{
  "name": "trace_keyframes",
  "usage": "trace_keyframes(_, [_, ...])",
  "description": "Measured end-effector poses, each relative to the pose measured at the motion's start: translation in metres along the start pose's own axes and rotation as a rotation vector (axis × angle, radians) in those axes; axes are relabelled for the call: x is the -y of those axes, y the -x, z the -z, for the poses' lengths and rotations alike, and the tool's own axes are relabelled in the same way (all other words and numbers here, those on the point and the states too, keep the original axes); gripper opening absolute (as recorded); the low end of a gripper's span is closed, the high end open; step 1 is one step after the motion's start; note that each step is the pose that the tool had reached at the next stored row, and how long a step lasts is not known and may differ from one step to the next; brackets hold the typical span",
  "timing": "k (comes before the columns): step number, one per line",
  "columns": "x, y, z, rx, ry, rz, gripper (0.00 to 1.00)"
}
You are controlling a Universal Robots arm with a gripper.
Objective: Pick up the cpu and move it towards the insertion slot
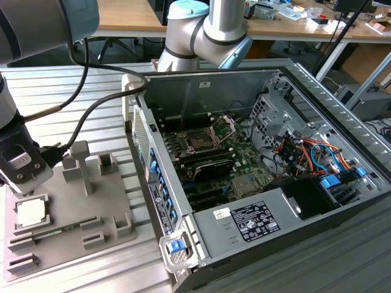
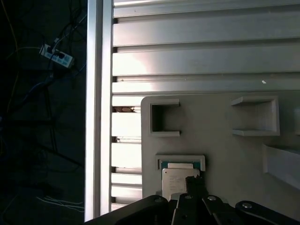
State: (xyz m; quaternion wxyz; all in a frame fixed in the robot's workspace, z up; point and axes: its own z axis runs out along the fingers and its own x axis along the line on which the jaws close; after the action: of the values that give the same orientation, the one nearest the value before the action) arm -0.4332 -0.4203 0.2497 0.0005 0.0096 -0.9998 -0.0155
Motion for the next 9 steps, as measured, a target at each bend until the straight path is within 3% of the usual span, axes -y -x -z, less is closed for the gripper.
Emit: trace_keyframes(9, [0.0036,-0.0005,-0.0026,0.0001,-0.0007,0.000,0.11])
